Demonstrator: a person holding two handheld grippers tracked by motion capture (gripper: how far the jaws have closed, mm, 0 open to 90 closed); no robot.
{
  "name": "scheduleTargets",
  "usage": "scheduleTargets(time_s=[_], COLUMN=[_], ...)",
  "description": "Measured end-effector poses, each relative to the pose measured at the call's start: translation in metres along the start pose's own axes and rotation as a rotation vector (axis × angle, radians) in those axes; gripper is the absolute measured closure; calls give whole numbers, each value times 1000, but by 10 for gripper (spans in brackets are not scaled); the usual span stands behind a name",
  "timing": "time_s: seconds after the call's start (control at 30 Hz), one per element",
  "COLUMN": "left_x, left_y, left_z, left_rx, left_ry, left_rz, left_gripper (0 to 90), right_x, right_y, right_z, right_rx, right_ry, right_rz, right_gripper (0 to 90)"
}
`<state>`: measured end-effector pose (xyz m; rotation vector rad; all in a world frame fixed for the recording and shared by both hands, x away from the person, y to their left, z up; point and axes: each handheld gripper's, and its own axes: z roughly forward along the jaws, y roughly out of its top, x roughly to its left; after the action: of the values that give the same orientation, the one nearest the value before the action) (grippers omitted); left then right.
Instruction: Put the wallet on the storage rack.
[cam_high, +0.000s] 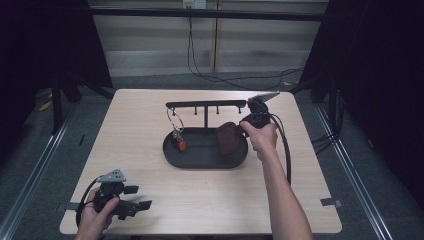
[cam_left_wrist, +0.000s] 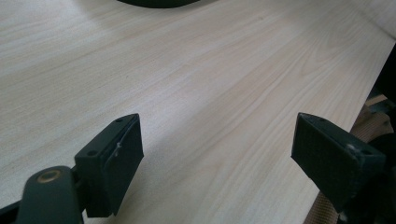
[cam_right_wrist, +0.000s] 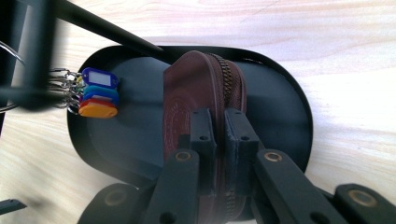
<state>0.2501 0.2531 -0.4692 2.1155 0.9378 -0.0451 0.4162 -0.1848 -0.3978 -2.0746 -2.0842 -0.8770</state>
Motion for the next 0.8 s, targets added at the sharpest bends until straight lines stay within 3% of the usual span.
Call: scheduleTargets(time_s=[0.43, 0.8], left_x=[0, 0], left_y=[-1, -1], left_z=[-1, -1], left_rx=[-5, -2], left_ry=[4, 0], left_rz=[-5, -5], left_gripper=[165, 165], right_x=[-13, -23], right_y=[-8, -13], right_z=[21, 32], right_rx=[3, 4], right_ry=[-12, -49], right_rz=[37, 33], right_gripper=[823, 777])
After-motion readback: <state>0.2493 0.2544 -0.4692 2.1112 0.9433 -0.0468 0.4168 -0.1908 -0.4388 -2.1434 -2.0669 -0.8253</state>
